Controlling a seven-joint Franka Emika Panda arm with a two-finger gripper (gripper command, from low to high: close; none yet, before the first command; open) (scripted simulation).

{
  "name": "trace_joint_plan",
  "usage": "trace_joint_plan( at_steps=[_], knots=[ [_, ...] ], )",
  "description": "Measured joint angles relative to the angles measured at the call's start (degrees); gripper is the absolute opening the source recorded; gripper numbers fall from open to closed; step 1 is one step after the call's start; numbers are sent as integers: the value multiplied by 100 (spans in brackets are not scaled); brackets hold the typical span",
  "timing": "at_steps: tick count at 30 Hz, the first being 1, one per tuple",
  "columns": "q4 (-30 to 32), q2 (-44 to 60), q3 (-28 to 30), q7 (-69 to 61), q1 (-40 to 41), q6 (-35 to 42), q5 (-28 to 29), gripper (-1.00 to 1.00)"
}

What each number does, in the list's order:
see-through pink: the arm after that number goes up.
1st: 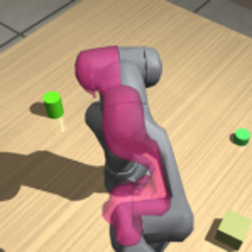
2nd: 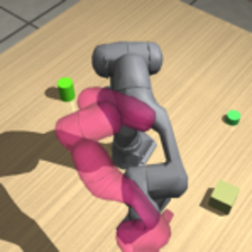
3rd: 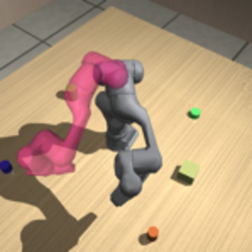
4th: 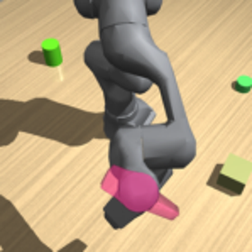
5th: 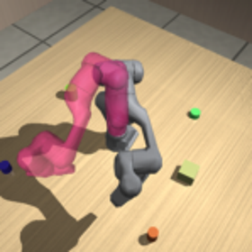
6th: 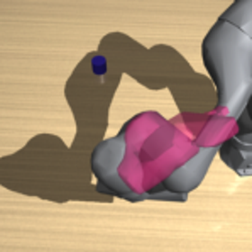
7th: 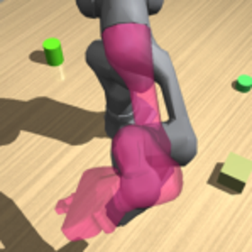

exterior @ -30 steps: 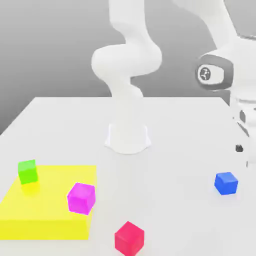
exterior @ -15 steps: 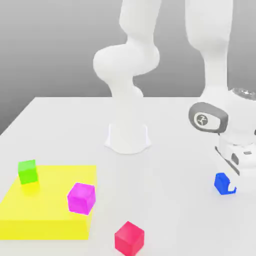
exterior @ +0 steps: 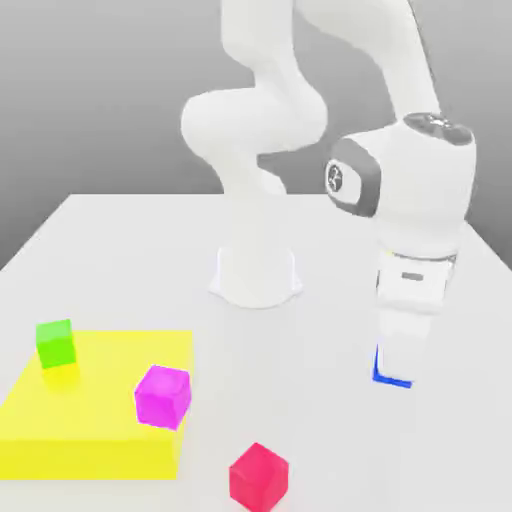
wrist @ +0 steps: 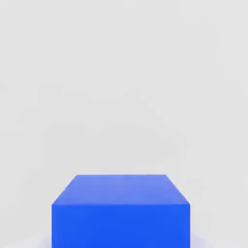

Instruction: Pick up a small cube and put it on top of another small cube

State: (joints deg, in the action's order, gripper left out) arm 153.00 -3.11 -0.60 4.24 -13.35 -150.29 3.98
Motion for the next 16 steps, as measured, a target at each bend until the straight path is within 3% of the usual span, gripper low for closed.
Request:
trace_joint_plan(
  at_steps=[7,12,13,16],
  knots=[
    [-245,-686,1045,588,1316,945,-47,-100],
    [-165,-81,1340,548,1581,286,-289,-100],
    [-134,71,1345,521,1585,106,-328,100],
    [-134,71,1345,521,1586,106,-328,100]
  ],
)
